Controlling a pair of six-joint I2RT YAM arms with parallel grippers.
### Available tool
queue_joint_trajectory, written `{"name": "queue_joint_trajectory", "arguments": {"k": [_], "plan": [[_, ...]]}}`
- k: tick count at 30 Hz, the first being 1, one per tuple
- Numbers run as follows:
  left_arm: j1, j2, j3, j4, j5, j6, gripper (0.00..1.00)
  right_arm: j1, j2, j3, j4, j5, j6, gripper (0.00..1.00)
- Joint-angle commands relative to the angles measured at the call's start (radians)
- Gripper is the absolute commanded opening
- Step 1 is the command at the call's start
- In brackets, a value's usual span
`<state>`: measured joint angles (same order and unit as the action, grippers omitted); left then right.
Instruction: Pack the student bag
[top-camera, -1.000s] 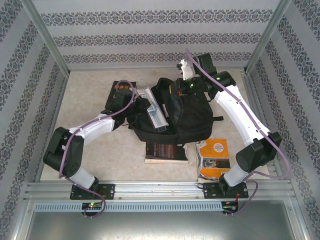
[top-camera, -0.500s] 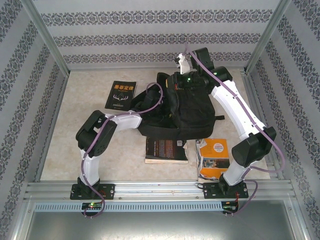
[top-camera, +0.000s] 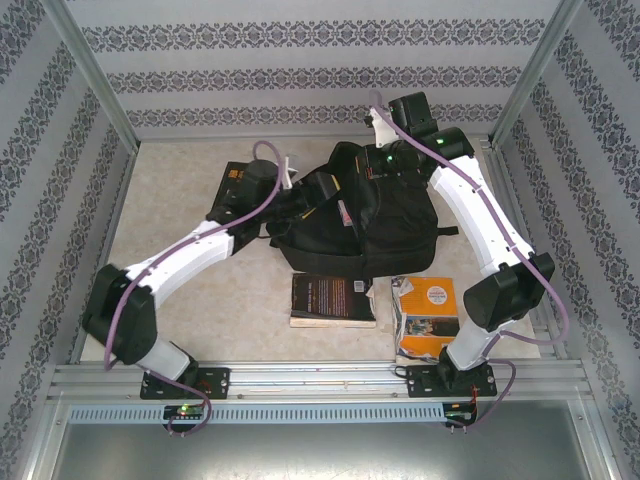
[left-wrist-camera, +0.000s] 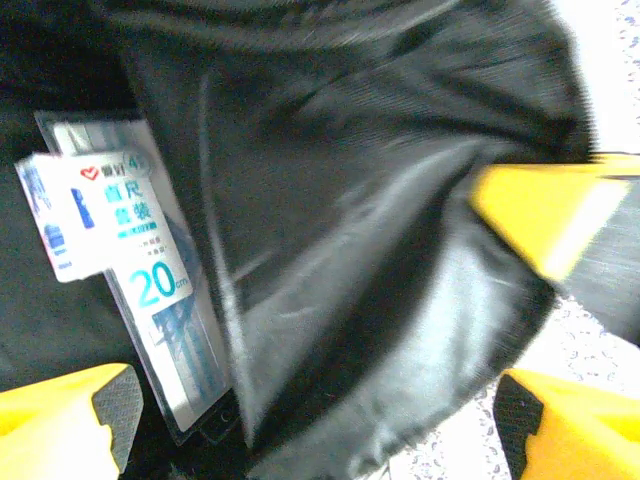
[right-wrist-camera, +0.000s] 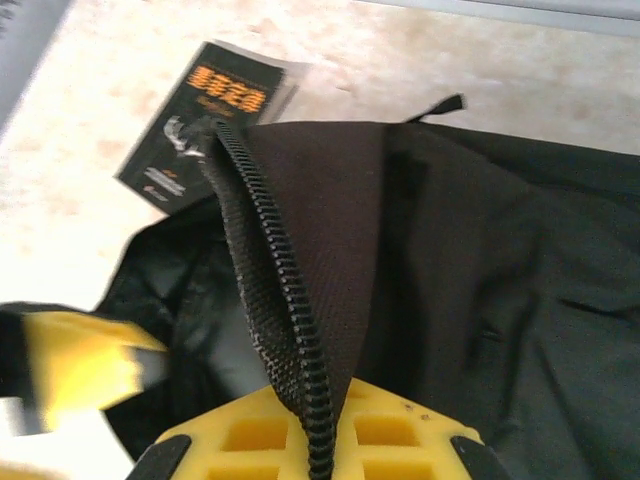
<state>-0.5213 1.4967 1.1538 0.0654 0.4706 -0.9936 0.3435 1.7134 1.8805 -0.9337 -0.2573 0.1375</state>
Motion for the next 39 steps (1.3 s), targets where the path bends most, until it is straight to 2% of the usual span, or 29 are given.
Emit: {"name": "queue_joint_trajectory", "arguments": {"k": [1, 4, 8, 10, 13, 17, 23, 25, 28, 31, 34, 39], "plan": [[0.040, -0.064, -0.013, -0.218, -0.015, 0.159, 0.92, -0.005, 0.009, 0.009, 0.011, 0.116, -0.068, 0.00], [0.094, -0.103, 0.014, -0.361, -0.048, 0.243, 0.92, 0.002, 0.009, -0.027, 0.034, 0.178, -0.075, 0.00], [0.108, -0.144, 0.025, -0.485, -0.159, 0.327, 0.93, -0.004, 0.006, -0.040, 0.064, 0.256, -0.074, 0.00], [0.110, -0.161, 0.020, -0.513, -0.192, 0.342, 0.93, 0.001, 0.011, -0.034, 0.072, 0.240, -0.077, 0.00], [0.111, -0.189, 0.012, -0.543, -0.242, 0.361, 0.94, 0.027, 0.032, -0.039, 0.086, 0.147, -0.071, 0.00], [0.147, -0.229, 0.003, -0.581, -0.270, 0.379, 0.96, 0.097, 0.073, -0.072, 0.128, 0.088, -0.049, 0.06], [0.172, -0.304, -0.025, -0.638, -0.279, 0.401, 0.97, 0.143, 0.107, -0.119, 0.242, -0.055, 0.075, 0.30], [0.174, -0.324, -0.035, -0.654, -0.270, 0.408, 0.98, 0.155, 0.103, -0.114, 0.253, -0.104, 0.093, 0.42], [0.174, -0.347, -0.046, -0.681, -0.246, 0.420, 0.98, 0.170, 0.047, -0.132, 0.264, -0.103, 0.102, 0.58], [0.174, -0.371, -0.069, -0.680, -0.209, 0.419, 0.98, 0.175, -0.062, -0.223, 0.326, -0.089, 0.115, 0.72], [0.174, -0.386, -0.099, -0.658, -0.170, 0.404, 0.98, 0.177, -0.169, -0.306, 0.346, -0.061, 0.120, 0.76], [0.172, -0.386, -0.115, -0.664, -0.127, 0.410, 0.97, 0.190, -0.340, -0.509, 0.345, 0.039, 0.166, 0.72]]}}
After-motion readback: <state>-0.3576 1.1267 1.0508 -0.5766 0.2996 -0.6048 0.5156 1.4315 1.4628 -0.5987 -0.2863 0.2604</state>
